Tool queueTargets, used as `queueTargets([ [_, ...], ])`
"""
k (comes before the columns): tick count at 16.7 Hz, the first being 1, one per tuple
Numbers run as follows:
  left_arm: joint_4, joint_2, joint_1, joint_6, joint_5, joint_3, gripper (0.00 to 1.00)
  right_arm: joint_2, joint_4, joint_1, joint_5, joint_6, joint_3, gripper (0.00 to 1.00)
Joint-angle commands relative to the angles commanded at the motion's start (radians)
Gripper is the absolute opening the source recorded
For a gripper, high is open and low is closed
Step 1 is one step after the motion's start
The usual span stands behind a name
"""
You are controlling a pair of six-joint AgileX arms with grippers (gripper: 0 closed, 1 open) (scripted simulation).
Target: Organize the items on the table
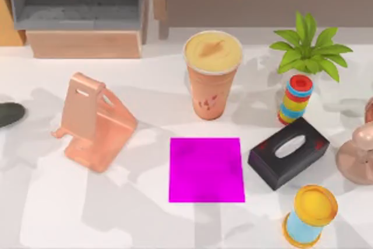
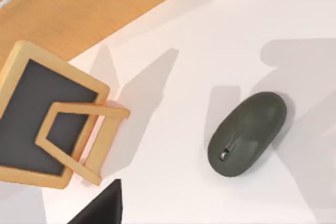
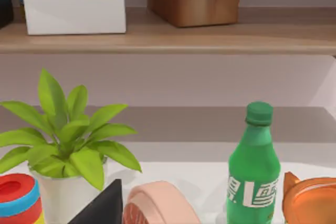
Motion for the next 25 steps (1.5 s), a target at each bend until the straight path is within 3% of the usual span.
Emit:
queueTargets([
  [8,-0.405,0.711,0.038,0.409,0.006,0.589,1.0,0.0,0.0,0.0,0.0,0.0,0.0,1.0],
  [13,-0.579,1.026,0.051,0.579,0.013,0.839,1.0,0.0,0.0,0.0,0.0,0.0,0.0,1.0],
  [17,-0.638,1.136,0.054,0.636,0.015,0.922,1.0,0.0,0.0,0.0,0.0,0.0,0.0,1.0],
  [25,-0.596,1.149,0.051,0.634,0.015,0.887,1.0,0.0,0.0,0.0,0.0,0.0,0.0,1.0],
])
